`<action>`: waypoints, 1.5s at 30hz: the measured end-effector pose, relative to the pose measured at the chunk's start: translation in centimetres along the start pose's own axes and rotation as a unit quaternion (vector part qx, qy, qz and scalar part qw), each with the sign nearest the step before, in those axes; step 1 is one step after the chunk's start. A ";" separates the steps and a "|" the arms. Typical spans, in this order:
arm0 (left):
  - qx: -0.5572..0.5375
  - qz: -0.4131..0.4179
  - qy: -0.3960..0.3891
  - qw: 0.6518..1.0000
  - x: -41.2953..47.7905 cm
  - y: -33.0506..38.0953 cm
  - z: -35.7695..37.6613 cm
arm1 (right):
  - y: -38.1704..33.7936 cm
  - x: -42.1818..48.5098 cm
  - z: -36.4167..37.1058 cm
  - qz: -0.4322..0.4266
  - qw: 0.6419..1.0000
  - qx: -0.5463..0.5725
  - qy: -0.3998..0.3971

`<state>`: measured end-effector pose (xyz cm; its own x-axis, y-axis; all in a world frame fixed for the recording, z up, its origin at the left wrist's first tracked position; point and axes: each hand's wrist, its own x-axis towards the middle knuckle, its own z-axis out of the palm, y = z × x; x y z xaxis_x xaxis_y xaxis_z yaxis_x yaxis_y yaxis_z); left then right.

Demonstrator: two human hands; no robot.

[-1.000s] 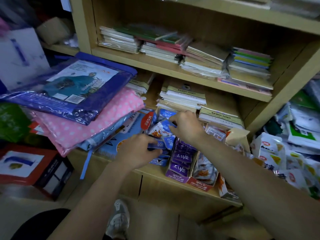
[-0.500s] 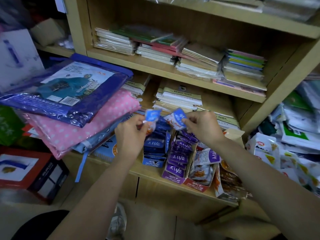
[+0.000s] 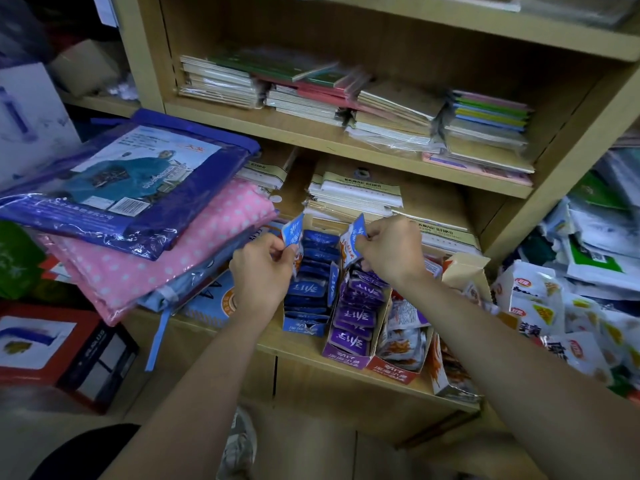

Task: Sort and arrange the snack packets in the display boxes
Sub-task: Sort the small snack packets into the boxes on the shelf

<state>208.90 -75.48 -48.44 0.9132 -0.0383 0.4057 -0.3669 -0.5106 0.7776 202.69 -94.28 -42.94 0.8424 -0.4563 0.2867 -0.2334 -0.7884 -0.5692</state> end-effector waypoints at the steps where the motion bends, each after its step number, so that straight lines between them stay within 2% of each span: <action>1: 0.015 -0.002 -0.004 1.000 0.0 -0.1 0.1 | -0.1 0.0 0.0 0.011 1.000 0.015 -0.004; 4: 0.060 -0.021 -0.031 0.997 0.0 -0.5 0.3 | -0.7 0.1 -0.4 0.022 0.998 0.051 0.003; 10: 0.099 -0.048 -0.077 0.991 -0.2 -1.3 0.5 | -1.5 0.1 -1.2 -0.001 0.989 0.115 0.093; 14: 0.047 -0.074 -0.072 0.993 -0.1 -0.8 0.1 | -0.8 0.6 -0.1 -0.022 1.000 0.004 0.002; 19: -0.075 -0.080 -0.058 0.992 0.6 -0.9 0.1 | -1.2 2.2 0.8 0.010 0.988 -0.093 -0.120; 22: -0.073 -0.035 -0.074 0.994 0.4 -0.4 0.0 | -1.4 3.1 1.0 0.014 0.987 -0.104 -0.118; 25: -0.016 0.089 -0.068 0.994 -0.4 0.1 -0.1 | -1.4 3.8 -0.5 0.012 0.998 -0.056 -0.003; 27: 0.029 0.178 -0.093 0.979 -1.0 0.3 0.2 | -1.6 3.8 -2.1 0.018 0.997 0.016 0.068; 29: 0.088 0.240 -0.137 0.957 -1.6 0.1 0.7 | -1.7 3.6 -2.9 0.016 0.993 0.073 0.088; 31: 0.147 0.242 -0.146 0.948 -1.8 -0.5 0.8 | -1.5 3.1 -2.9 -0.002 0.994 0.090 0.060; 33: 0.170 0.210 -0.124 0.955 -1.6 -1.2 0.7 | -1.1 2.9 -2.5 -0.039 0.996 0.075 0.026; 38: 0.165 0.169 -0.154 0.959 -1.8 -1.5 0.6 | -0.4 2.9 -1.0 -0.145 0.987 -0.065 -0.007; 45: 0.094 0.140 -0.166 0.972 -1.3 -1.3 0.6 | -0.8 3.2 1.1 -0.136 0.967 -0.168 -0.133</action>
<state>208.35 -75.23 -50.25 0.8002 -0.4576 0.3876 -0.5993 -0.5872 0.5441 206.13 -94.67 -42.43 0.9794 -0.1260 0.1575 -0.0922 -0.9742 -0.2060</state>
